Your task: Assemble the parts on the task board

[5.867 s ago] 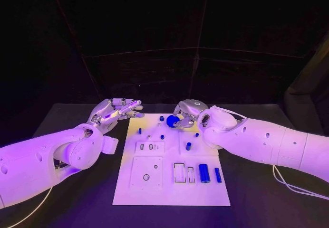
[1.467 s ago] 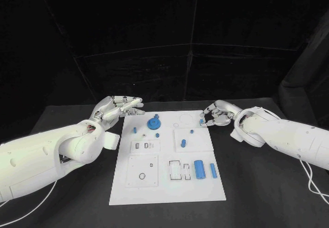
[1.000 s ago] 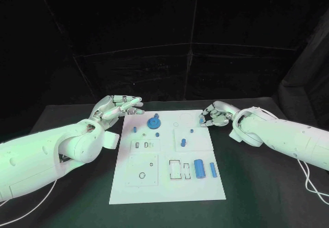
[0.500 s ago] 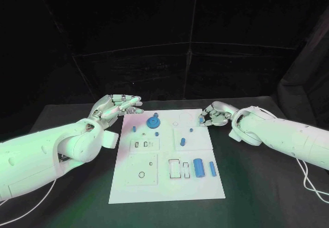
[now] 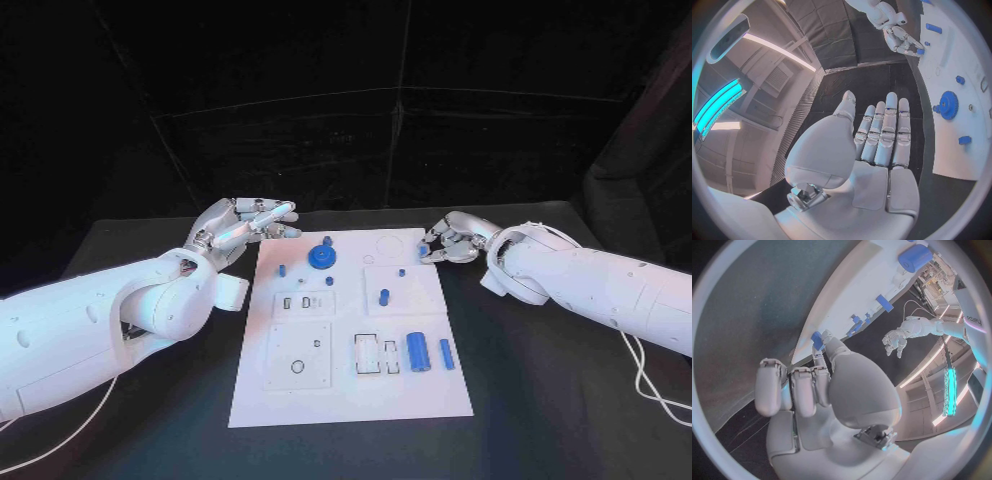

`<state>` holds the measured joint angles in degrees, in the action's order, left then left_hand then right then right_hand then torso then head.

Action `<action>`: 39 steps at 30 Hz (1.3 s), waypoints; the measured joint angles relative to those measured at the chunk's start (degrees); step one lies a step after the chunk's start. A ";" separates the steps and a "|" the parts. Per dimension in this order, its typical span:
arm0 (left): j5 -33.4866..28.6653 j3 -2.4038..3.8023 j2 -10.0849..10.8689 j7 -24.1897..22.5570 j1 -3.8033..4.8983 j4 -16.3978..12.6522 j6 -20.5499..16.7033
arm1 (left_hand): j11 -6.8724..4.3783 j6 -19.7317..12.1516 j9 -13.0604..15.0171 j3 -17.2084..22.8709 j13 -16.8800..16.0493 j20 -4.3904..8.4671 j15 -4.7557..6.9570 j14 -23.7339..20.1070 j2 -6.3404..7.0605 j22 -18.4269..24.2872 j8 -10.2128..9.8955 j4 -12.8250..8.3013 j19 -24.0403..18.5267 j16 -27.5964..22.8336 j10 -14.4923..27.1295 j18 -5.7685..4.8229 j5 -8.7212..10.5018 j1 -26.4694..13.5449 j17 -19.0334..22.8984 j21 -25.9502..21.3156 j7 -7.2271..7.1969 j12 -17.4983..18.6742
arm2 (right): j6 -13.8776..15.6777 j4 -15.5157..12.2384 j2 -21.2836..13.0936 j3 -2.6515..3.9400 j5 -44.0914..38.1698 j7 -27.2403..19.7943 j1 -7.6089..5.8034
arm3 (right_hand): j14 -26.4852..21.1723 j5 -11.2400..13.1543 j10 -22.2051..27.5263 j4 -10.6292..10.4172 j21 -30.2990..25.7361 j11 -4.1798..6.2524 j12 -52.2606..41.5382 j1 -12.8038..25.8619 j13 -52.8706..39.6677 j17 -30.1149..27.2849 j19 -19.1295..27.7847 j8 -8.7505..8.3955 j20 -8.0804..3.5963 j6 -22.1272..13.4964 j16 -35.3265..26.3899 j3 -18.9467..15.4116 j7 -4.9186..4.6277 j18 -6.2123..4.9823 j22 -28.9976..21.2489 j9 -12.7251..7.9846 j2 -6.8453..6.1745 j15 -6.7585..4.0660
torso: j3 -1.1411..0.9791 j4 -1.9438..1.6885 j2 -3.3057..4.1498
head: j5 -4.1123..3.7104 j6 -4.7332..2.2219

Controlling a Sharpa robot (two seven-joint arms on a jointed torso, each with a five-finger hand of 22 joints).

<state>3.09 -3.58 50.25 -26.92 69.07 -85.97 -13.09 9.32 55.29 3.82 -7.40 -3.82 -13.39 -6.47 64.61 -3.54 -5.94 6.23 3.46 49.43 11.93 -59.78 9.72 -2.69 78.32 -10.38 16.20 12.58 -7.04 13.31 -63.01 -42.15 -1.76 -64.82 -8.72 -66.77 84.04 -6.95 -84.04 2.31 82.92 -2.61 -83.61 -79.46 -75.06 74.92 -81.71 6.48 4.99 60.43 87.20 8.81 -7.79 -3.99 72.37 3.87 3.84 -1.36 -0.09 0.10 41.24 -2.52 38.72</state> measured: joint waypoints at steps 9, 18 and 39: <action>0.00 0.00 0.11 0.02 0.00 -0.02 0.00 | 0.00 0.00 0.00 0.00 0.00 0.00 0.00 0.00 0.00 -0.01 0.00 0.00 0.00 0.00 0.00 0.00 0.00 0.00 0.00 0.00 0.00 0.00 | 4.76 -2.03 -0.70 0.00 0.06 -0.35 0.02 | 0.00 -0.27 0.01 1.67 0.27 0.38 -0.03 0.71 0.04 0.00 -0.19 -0.04 -0.62 -0.01 0.00 3.09 -0.02 0.00 0.87 -0.04 0.85 -0.40 | -0.01 0.00 -0.02 | 0.03 0.05; 0.00 0.00 0.51 0.05 0.00 -0.47 0.00 | 0.00 0.00 0.00 0.00 0.00 0.00 0.00 0.00 0.00 -0.01 0.00 0.00 0.00 0.00 0.00 0.00 0.00 0.00 -0.04 0.00 0.00 0.00 | 9.10 -10.57 -2.77 0.05 0.59 0.78 -0.44 | 0.00 -1.38 0.00 1.96 0.66 0.39 0.73 3.24 0.14 -0.01 -0.40 -0.06 -0.83 -0.02 0.00 4.46 -0.03 0.00 1.48 -0.17 -0.23 -0.40 | 0.18 -0.01 -0.15 | 0.05 -0.23; 0.00 0.01 0.67 0.11 0.28 -0.65 0.00 | 0.00 0.00 0.00 0.16 0.00 0.00 0.00 0.00 0.00 0.03 0.00 -0.15 0.00 0.00 0.00 0.00 0.00 0.00 -0.03 0.00 0.00 0.00 | 8.84 -15.73 10.57 -0.72 -5.15 15.11 -0.97 | -0.01 -1.39 0.00 0.78 0.67 0.38 1.08 5.08 0.11 -0.01 -0.61 -0.93 -0.61 0.00 0.00 7.25 -0.04 0.00 1.49 -0.14 -1.19 -0.39 | 0.80 -0.80 -0.31 | 2.15 1.04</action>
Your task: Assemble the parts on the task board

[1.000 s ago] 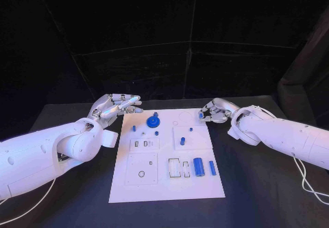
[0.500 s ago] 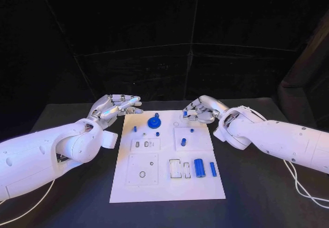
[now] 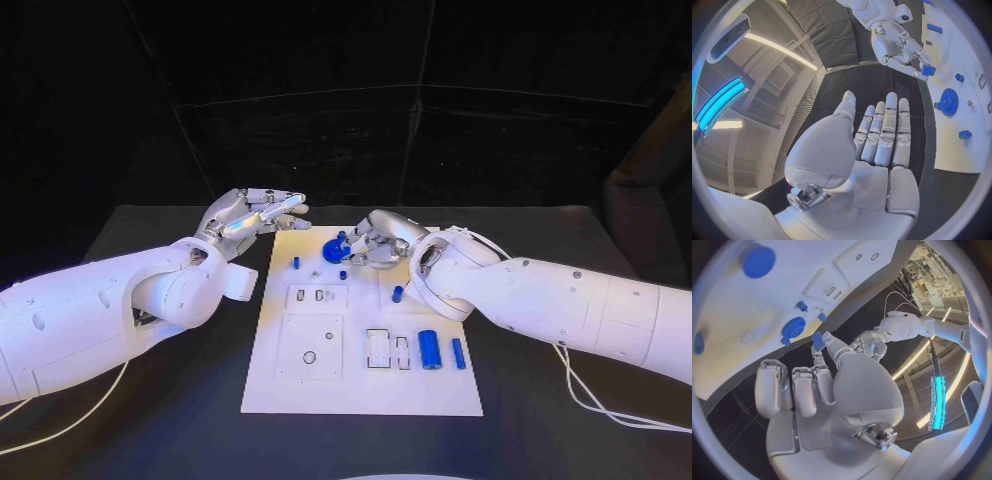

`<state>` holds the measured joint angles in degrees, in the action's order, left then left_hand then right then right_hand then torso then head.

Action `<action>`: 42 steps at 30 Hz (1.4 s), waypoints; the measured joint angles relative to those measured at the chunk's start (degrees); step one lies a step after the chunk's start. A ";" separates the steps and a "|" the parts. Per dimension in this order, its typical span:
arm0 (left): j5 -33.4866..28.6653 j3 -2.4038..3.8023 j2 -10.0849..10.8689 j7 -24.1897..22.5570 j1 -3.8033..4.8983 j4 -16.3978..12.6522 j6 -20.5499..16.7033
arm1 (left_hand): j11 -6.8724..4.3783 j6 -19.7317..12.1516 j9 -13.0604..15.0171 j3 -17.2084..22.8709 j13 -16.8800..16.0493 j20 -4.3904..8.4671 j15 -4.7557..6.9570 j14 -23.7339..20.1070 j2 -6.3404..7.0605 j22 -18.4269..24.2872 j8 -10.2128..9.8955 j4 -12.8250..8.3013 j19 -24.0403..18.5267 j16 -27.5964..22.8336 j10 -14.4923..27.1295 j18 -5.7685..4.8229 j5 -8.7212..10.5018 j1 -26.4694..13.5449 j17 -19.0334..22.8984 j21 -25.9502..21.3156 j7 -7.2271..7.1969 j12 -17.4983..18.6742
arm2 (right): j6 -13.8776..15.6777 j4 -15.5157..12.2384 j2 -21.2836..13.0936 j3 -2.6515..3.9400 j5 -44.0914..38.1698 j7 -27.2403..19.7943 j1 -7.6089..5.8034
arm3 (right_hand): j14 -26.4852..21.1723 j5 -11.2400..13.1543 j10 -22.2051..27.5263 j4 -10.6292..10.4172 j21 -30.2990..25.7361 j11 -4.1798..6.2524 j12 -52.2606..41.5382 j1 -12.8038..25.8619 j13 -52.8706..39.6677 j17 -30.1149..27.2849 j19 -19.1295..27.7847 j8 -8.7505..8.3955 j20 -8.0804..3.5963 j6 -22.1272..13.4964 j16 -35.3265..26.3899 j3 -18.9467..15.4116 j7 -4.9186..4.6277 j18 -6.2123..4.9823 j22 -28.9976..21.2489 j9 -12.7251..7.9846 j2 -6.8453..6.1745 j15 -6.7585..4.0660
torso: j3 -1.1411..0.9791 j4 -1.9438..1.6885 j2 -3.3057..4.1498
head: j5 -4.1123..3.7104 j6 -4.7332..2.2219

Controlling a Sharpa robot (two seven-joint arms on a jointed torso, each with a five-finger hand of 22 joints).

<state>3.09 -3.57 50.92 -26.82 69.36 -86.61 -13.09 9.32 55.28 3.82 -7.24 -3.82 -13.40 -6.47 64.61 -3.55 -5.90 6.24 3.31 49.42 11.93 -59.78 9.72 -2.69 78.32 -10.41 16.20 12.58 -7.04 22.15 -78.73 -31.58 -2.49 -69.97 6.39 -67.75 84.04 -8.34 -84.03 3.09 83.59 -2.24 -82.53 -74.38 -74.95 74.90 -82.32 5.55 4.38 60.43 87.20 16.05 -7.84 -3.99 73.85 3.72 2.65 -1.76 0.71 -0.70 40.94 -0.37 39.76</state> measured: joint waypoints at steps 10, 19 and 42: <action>0.00 0.00 -0.22 0.00 0.02 0.20 0.01 | 0.00 0.00 0.00 0.00 0.00 0.00 0.00 0.00 0.00 -0.01 0.00 0.00 0.00 0.00 0.00 -0.01 0.00 0.00 0.01 0.00 0.00 0.00 | -3.24 0.71 3.24 -0.61 -5.03 4.41 1.76 | 0.00 -0.68 0.00 0.03 0.00 -0.01 0.22 0.44 0.00 0.00 0.00 0.02 0.00 0.03 -0.20 0.36 -0.02 0.00 0.01 0.03 -0.45 0.00 | -0.05 0.03 -0.01 | 0.81 0.50; 0.00 0.00 -0.27 0.00 0.03 0.27 0.02 | 0.00 0.00 0.00 0.00 0.00 0.00 0.00 0.00 0.00 -0.01 0.00 0.00 0.00 0.00 0.00 0.00 0.00 0.00 0.01 0.00 0.00 0.00 | -3.92 1.05 4.49 -0.68 -9.00 5.23 2.91 | 0.00 -1.14 0.00 0.01 0.00 -0.01 0.22 0.66 0.00 0.04 0.00 0.02 0.00 0.08 -0.20 0.92 -0.07 0.00 0.01 0.04 -0.69 0.01 | -0.12 0.10 -0.01 | 1.13 0.66; 0.00 0.01 -0.38 0.01 0.04 0.64 0.20 | 0.00 0.00 0.00 0.00 0.00 0.00 0.00 0.00 0.00 -0.02 0.00 0.00 0.00 0.00 0.00 0.00 0.00 0.00 -0.03 0.00 0.00 0.00 | -4.12 0.61 5.07 -0.44 -12.29 5.26 3.68 | 0.00 -1.45 0.00 0.22 0.00 -0.01 0.22 1.16 0.00 0.03 0.00 -0.45 0.00 0.19 -0.19 1.13 -0.15 0.00 0.02 0.14 -1.19 0.01 | -0.09 0.13 -0.01 | 1.86 1.17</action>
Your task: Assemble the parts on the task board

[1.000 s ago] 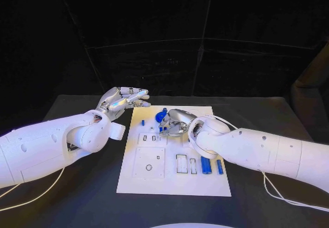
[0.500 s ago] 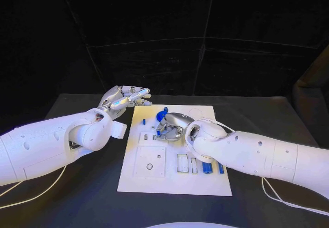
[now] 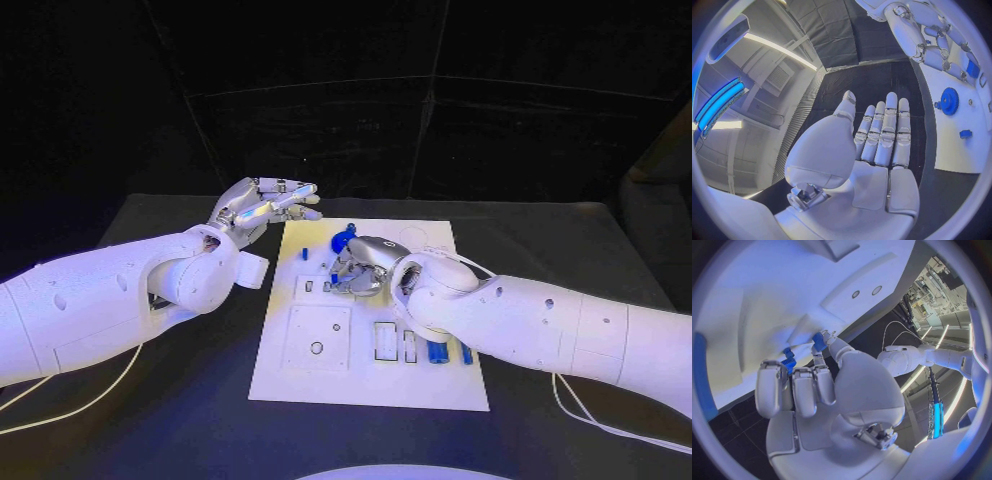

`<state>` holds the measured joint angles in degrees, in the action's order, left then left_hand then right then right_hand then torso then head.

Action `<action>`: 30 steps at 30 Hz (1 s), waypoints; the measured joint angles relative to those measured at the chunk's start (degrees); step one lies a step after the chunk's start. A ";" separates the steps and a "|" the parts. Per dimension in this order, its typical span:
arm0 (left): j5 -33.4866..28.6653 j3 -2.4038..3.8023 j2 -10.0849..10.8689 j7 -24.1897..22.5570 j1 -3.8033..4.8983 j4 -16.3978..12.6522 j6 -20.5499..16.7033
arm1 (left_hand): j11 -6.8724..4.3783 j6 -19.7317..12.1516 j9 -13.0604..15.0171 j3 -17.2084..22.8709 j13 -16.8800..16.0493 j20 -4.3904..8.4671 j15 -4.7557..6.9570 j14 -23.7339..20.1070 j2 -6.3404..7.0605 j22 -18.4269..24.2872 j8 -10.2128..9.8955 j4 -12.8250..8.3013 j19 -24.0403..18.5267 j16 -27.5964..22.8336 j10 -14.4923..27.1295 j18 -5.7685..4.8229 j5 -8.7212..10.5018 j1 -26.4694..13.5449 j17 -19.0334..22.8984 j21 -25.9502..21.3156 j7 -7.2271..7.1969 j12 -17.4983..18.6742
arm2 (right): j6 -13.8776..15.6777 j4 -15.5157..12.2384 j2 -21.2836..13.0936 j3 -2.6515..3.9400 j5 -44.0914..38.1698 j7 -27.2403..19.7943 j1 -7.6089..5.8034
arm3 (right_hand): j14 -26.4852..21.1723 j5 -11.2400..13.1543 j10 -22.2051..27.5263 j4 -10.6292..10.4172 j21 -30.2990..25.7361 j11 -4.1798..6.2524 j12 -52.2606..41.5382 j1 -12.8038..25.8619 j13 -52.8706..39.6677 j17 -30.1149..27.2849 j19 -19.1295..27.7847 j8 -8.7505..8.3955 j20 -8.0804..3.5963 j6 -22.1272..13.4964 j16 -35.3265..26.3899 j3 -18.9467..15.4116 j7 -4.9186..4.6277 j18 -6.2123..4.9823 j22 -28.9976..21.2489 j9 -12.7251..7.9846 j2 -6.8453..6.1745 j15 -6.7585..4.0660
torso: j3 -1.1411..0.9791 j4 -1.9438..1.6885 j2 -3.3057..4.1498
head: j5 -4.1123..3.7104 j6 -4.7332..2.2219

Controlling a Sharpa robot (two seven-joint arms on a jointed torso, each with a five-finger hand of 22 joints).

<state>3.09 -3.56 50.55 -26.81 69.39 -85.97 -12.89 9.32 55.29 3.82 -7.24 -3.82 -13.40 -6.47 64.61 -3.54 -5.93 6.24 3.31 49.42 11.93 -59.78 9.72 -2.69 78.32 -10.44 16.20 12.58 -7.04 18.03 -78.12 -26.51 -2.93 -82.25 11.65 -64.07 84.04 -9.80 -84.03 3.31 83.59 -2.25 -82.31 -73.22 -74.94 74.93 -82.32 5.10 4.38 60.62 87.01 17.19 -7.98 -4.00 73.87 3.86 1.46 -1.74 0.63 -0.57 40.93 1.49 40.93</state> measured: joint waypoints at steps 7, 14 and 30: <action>0.00 0.00 -0.04 0.01 0.00 0.15 0.04 | 0.00 0.00 0.00 0.00 0.00 -0.20 0.00 0.00 -0.24 0.08 0.00 0.00 0.20 -0.29 0.00 0.00 0.00 0.24 0.00 0.00 0.00 0.00 | -1.05 0.00 0.06 0.11 -1.08 0.39 -0.12 | 0.00 0.00 0.00 0.02 0.00 0.00 0.34 0.79 0.00 0.00 0.00 0.03 0.00 0.03 0.00 0.02 0.03 0.00 -0.10 -0.09 -0.79 0.00 | 0.01 -0.01 0.00 | 0.09 0.24; 0.00 0.00 -0.06 0.01 0.00 0.40 0.06 | 0.00 0.00 0.00 0.00 0.00 -0.20 0.00 0.00 -0.24 0.10 0.00 0.00 0.20 -0.29 0.00 0.00 0.00 0.24 0.01 0.00 0.00 0.00 | -2.57 -0.30 0.08 0.13 -2.35 1.14 -0.07 | 0.00 -2.12 -0.01 -0.80 0.00 -0.43 1.15 2.74 0.00 -0.01 0.00 -0.47 0.00 0.06 0.00 -0.66 0.05 0.00 -0.15 -0.07 -2.72 0.00 | 0.01 -0.01 0.00 | 0.19 0.36; 0.00 0.00 -0.06 0.01 0.00 0.54 0.08 | 0.00 0.00 0.00 0.00 0.00 -0.20 0.00 0.00 -0.23 0.09 0.00 0.00 0.19 -0.29 0.00 0.00 0.00 0.24 -0.04 0.00 0.00 0.00 | -2.53 -0.81 -0.02 0.17 -5.05 2.91 0.12 | 0.00 -2.55 0.41 -1.72 0.00 -0.84 2.28 4.47 0.00 -0.01 0.00 -0.98 0.44 -0.81 0.00 -2.23 -0.08 0.01 -0.28 -0.18 -4.45 0.42 | 0.00 -0.01 0.00 | 0.19 0.48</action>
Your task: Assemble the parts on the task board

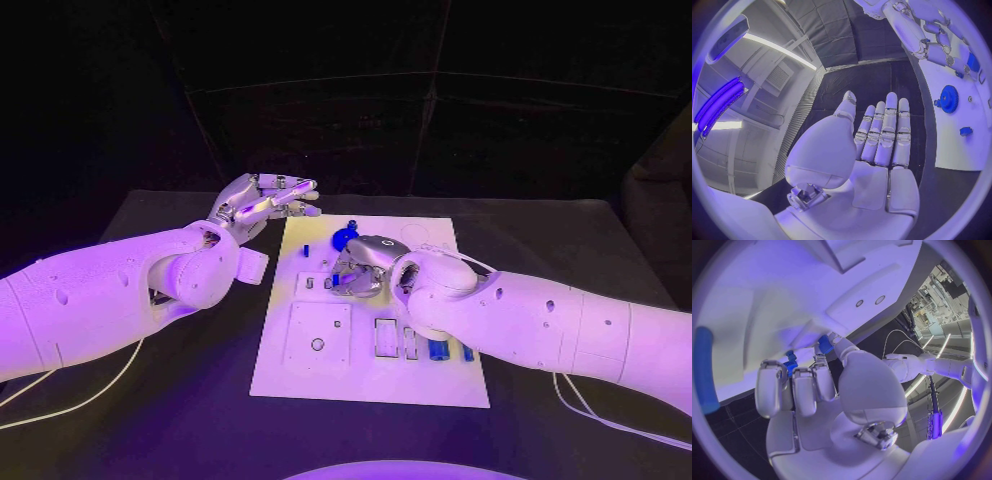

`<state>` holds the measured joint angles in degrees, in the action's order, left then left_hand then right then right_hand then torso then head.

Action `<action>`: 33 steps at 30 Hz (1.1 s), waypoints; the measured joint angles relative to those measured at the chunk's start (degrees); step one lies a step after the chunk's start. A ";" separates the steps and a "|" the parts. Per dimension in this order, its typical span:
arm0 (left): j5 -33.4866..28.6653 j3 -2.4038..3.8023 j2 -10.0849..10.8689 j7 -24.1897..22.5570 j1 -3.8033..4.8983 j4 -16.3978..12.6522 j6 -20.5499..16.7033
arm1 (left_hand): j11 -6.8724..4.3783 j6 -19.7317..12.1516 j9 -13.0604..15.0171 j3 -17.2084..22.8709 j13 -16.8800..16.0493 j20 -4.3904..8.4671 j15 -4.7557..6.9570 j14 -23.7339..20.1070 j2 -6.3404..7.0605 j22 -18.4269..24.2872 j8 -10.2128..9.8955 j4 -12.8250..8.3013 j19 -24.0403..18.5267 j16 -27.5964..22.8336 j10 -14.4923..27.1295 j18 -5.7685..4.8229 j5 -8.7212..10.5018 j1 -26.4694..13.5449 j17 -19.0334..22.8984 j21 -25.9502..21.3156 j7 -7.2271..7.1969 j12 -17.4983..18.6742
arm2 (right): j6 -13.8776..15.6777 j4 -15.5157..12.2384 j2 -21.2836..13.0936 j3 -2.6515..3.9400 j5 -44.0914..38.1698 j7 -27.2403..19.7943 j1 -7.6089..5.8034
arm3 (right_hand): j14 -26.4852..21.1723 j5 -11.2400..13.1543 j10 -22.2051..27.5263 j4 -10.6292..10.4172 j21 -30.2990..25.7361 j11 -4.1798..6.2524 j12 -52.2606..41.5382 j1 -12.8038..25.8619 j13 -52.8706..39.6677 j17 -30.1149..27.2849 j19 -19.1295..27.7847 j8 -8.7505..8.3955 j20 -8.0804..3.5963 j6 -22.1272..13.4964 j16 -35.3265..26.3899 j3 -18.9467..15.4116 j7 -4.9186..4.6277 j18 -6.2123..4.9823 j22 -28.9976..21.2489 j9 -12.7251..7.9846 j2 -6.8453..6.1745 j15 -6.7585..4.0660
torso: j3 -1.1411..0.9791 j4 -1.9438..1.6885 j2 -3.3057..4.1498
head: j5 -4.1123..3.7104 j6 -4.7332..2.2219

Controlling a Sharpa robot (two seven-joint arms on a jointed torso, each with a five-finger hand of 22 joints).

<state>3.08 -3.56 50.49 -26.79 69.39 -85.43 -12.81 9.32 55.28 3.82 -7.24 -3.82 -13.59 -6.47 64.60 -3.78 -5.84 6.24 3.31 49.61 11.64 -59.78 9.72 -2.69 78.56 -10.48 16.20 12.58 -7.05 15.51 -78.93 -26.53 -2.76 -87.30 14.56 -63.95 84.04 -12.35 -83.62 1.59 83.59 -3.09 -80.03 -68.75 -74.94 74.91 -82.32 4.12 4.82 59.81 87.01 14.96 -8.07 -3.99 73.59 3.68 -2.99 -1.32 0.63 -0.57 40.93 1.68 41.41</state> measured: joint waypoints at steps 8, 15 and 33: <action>0.00 0.00 0.02 0.00 0.00 0.03 0.00 | 0.00 0.00 0.00 -0.16 0.00 0.00 0.00 0.00 0.00 0.00 0.00 -0.16 0.00 0.00 0.00 0.00 0.00 0.00 0.00 0.00 0.00 0.00 | 0.45 -0.12 0.08 -0.05 -0.46 0.67 0.08 | 0.00 5.26 1.16 -2.47 0.00 -0.30 2.16 3.10 0.00 0.00 0.00 0.02 0.00 -1.47 0.00 -4.51 0.00 0.00 0.00 0.20 -2.36 0.00 | 0.00 0.04 0.00 | 0.00 -0.06; 0.00 0.00 0.02 0.00 -0.01 0.05 0.01 | 0.00 0.00 0.00 -0.16 0.00 0.00 0.00 0.00 0.00 -0.01 0.00 -0.16 0.00 0.00 0.00 0.00 0.00 0.00 0.01 0.00 0.00 0.00 | 1.41 -0.21 0.01 -0.19 -0.74 1.50 0.23 | 0.00 4.82 1.66 -4.94 0.00 -0.39 2.66 3.54 0.00 -0.01 -0.13 -0.05 0.13 -4.02 0.00 -9.39 -0.61 -0.01 -0.08 0.03 -2.80 0.41 | 0.00 0.05 0.00 | -0.26 0.05; 2.22 -0.01 0.53 3.42 -0.01 0.09 0.05 | -3.22 4.58 0.44 -1.22 -1.34 3.91 3.82 12.91 -0.82 -1.62 0.94 -0.05 9.82 5.77 -9.47 -0.02 0.00 -2.00 -4.33 4.38 -2.73 -2.67 | 9.55 -6.92 -9.43 -0.41 5.46 -5.13 -0.33 | -0.05 0.67 2.31 -8.06 -1.28 -1.43 3.35 -1.85 0.00 -0.01 0.93 0.01 1.17 -5.99 -0.74 -17.86 -1.20 0.00 -2.11 0.13 -0.58 0.87 | -0.03 0.09 -0.20 | -0.11 -0.25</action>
<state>5.30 -3.57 51.02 -23.37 69.38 -85.34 -12.77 6.10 59.86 4.26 -8.46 -5.15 -9.69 -2.65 77.52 -4.60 -7.45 7.17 3.26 59.44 17.41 -69.25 9.71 -2.69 76.56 -14.80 20.58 9.86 -9.72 25.06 -85.85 -35.96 -3.16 -81.84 9.43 -64.28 83.99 -11.68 -81.31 -6.47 82.31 -4.52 -76.68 -70.61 -74.94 74.90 -81.38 4.13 5.99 53.82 86.27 -2.90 -9.26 -3.99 71.48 3.81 -3.57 -0.45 0.59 -0.48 40.73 1.57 41.16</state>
